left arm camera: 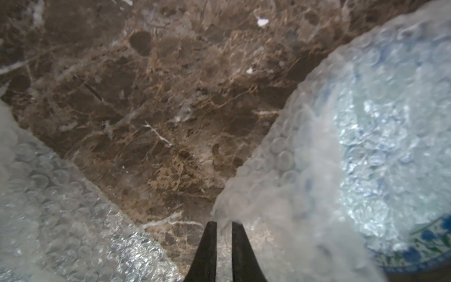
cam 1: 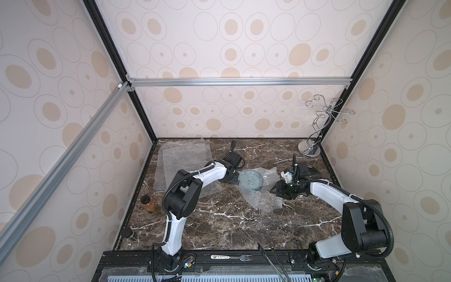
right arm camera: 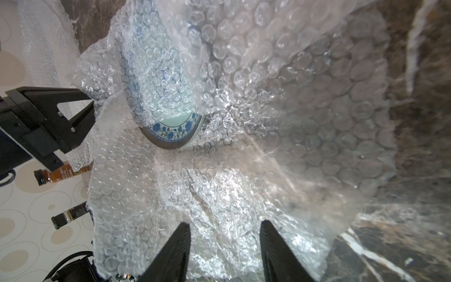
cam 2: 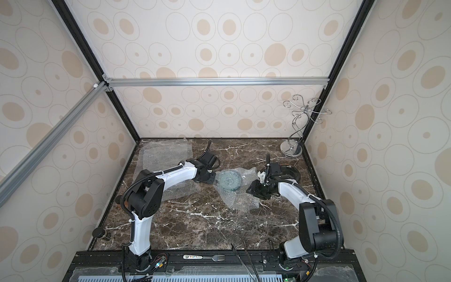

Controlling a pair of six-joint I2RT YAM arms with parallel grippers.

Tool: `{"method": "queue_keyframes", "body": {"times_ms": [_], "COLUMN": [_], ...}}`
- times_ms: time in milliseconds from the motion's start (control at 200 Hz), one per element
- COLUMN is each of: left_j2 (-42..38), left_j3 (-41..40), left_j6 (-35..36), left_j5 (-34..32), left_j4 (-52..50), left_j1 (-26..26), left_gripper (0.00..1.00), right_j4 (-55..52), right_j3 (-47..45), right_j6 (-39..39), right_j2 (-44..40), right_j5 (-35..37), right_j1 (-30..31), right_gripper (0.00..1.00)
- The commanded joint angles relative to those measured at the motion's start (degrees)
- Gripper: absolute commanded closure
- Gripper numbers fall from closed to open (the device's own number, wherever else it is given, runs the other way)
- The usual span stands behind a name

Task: Unpack dinner plates from bubble wrap
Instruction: Unwrap the bubble wrap at the center of the board.

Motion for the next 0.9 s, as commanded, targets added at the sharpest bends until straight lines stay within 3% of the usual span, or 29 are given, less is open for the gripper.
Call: {"method": "queue_keyframes", "body": {"times_ms": [0,165,330,610,895], "left_j2": [-3.1,-5.7,-9.3,-18.0,-12.8], "left_j3": [-1.4,-2.6,-3.4,-10.1,-10.8], "left_j6": [-1.2,-2.2,-4.3,-15.1,-17.4], "left_j5": [1.5,3.4,8.9,22.4,22.9], "left_j4": [2.3,3.3,4.9,19.6,27.3], "left_j1": [0.4,0.5,0.5,-1.4,-7.7], "left_gripper": [0.8,0.68,0.49,0.36,0.34], "right_j4": [-0.5,-0.6,-0.9,0.6,5.6], "right_j3": [-0.5,-0.2,1.0,5.3,6.4], "right_j6": [-0.5,-0.3,0.2,2.5,8.2], "right_j2": [0.1,-0.1,-0.4,2.8,7.9], "right_j5": [0.1,0.0,-0.7,-2.8,-3.4], "right_j1": [-0.2,-0.2,-0.2,-0.2,-0.1], "right_gripper": [0.5,0.5,0.5,0.49,0.37]}}
